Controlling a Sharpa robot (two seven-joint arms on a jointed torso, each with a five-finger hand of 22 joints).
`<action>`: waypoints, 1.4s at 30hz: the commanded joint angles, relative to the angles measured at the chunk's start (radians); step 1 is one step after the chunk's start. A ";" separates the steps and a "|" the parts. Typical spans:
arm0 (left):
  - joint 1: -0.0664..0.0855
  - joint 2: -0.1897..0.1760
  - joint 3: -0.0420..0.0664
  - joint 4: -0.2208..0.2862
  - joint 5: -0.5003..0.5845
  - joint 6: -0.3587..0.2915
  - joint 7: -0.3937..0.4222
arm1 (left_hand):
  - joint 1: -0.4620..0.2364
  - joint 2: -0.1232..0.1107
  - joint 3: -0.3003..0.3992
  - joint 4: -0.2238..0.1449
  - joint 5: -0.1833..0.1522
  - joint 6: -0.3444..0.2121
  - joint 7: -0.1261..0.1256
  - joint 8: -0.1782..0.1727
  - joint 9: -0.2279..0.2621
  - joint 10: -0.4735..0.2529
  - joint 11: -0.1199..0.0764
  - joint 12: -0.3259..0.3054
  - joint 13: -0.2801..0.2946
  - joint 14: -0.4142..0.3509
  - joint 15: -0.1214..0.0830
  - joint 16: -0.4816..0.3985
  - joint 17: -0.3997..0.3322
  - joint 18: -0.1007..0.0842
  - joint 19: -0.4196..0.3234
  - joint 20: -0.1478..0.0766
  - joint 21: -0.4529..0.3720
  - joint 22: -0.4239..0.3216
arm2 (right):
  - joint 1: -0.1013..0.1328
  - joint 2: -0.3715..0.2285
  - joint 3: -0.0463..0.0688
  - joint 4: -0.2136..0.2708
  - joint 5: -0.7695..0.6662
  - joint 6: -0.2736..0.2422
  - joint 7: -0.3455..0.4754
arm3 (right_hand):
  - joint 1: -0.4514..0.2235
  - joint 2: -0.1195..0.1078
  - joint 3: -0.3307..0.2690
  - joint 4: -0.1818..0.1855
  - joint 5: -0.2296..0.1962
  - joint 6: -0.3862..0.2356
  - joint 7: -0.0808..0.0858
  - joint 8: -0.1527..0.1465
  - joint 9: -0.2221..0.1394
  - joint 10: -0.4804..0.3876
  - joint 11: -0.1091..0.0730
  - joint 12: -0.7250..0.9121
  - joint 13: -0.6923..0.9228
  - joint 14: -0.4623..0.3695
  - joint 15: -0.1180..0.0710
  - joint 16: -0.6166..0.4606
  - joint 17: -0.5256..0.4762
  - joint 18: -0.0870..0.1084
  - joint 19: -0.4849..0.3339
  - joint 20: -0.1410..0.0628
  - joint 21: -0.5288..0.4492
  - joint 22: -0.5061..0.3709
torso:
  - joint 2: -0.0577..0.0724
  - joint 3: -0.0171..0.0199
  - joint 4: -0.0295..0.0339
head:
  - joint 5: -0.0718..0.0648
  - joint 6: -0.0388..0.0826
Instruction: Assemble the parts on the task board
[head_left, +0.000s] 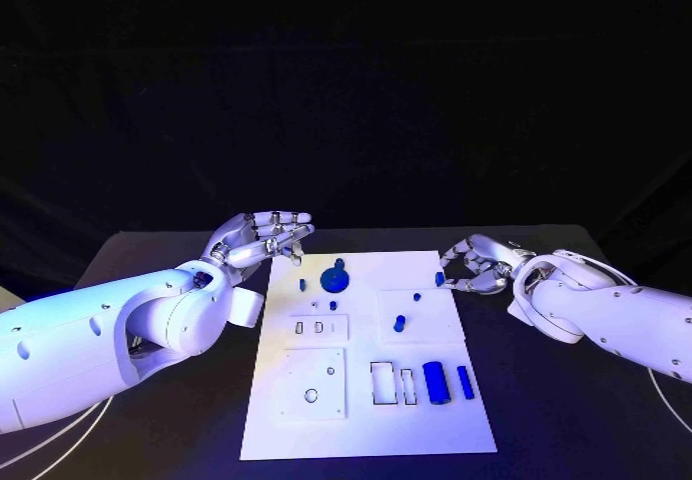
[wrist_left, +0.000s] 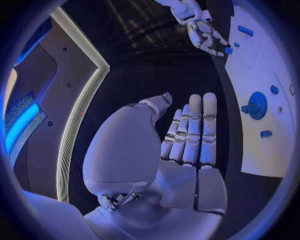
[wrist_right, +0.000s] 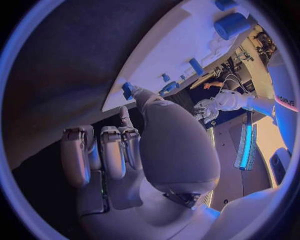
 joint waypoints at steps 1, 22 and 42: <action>0.000 0.001 0.001 0.002 -0.002 0.017 0.010 | -0.003 -0.005 0.006 0.000 0.001 -0.006 0.015 0.004 0.001 -0.005 -0.002 0.005 0.000 -0.007 0.002 0.003 -0.001 0.016 -0.005 -0.002 0.005 0.001 | -0.002 0.007 -0.001 -0.007 -0.011 0.031 -0.016 | 0.006 0.007 0.009 -0.001 0.006 0.012 -0.001 0.005 0.002 0.105 -0.001 0.004 0.263 0.106 -0.005 0.003 0.263 -0.005 0.069 -0.003 -0.002 0.210 | 0.000 0.0010 -0.0008 | 0.002 -0.002; 0.000 0.000 0.001 0.002 -0.003 0.015 0.008 | -0.003 -0.005 0.006 0.000 0.001 -0.006 0.015 0.004 0.001 -0.005 -0.002 0.005 0.000 -0.007 0.002 0.003 -0.001 0.016 -0.005 -0.002 0.005 0.001 | -0.007 0.036 -0.002 -0.030 -0.016 0.049 -0.025 | 0.004 0.018 0.025 0.003 0.009 0.047 -0.008 0.017 0.006 0.105 -0.006 0.004 0.263 0.106 -0.014 0.003 0.263 -0.006 0.071 -0.010 0.000 0.212 | 0.000 0.0021 -0.0010 | 0.006 -0.006; 0.000 -0.001 0.001 0.002 -0.003 0.014 0.008 | -0.003 -0.005 0.008 -0.002 0.000 -0.007 0.015 0.005 0.002 -0.005 -0.002 0.005 0.000 -0.007 0.002 0.005 -0.002 0.016 -0.006 -0.002 0.007 0.001 | -0.007 0.045 -0.002 -0.030 -0.019 0.022 -0.038 | -0.015 0.031 0.048 0.011 0.021 0.102 -0.030 0.041 0.014 0.105 -0.026 0.004 0.263 0.106 -0.030 0.003 0.263 -0.007 0.075 -0.025 0.006 0.218 | 0.000 0.0024 -0.0003 | 0.005 -0.009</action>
